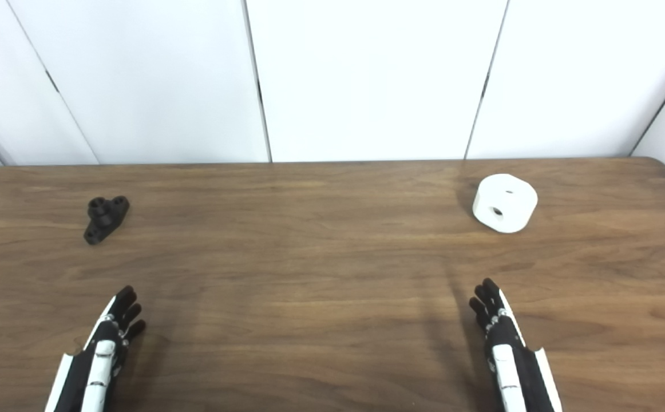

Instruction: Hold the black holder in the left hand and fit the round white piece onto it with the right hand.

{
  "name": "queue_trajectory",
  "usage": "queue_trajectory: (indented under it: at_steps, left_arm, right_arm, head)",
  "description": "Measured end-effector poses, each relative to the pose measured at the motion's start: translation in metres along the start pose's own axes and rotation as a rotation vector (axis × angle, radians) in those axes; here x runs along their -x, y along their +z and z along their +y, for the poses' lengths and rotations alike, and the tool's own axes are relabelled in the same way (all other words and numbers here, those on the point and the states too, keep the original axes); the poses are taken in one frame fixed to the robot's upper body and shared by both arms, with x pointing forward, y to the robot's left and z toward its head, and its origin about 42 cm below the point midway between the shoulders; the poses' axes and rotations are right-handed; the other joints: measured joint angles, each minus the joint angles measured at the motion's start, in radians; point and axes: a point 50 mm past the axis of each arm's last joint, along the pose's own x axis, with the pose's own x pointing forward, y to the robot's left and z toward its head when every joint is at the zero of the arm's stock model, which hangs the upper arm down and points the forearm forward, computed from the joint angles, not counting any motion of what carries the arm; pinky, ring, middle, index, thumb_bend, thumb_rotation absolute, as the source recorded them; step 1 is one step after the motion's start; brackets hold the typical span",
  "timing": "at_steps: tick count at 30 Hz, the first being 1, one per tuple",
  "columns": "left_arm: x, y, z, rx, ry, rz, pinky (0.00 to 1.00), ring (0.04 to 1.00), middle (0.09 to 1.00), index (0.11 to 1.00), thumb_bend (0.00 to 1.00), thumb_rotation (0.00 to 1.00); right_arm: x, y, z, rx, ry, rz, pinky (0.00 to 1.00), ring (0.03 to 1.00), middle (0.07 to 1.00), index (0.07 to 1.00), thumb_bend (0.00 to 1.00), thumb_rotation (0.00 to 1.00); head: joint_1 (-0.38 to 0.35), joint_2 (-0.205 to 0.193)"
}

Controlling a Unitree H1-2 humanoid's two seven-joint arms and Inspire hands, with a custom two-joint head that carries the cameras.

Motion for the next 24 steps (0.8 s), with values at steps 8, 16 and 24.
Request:
queue_trajectory:
  at_steps: [8, 16, 24]
  left_arm:
    - [-0.0001, 0.0000, -0.0002, -0.001, -0.001, 0.001, 0.93, 0.954, 0.967, 0.957, 0.47, 0.96]
    - [-0.0009, 0.0004, -0.0010, 0.000, 0.000, 0.004, 0.93, 0.949, 0.960, 0.950, 0.47, 0.95]
    - [-0.0014, 0.0005, -0.0036, 0.000, -0.006, 0.003, 0.93, 0.952, 0.958, 0.939, 0.48, 0.91]
  right_arm:
    - [0.0000, 0.0000, 0.0000, 0.000, 0.000, 0.000, 0.98, 0.933, 0.949, 0.949, 0.47, 0.94]
    - [-0.0002, -0.0001, 0.0000, 0.000, 0.000, 0.002, 0.98, 0.941, 0.951, 0.951, 0.46, 0.95]
    - [-0.0006, 0.0001, -0.0013, -0.004, -0.001, 0.001, 0.99, 0.948, 0.954, 0.954, 0.46, 0.95]
  head:
    - [0.002, 0.002]
    - [0.008, 0.003]
    - [0.043, -0.003]
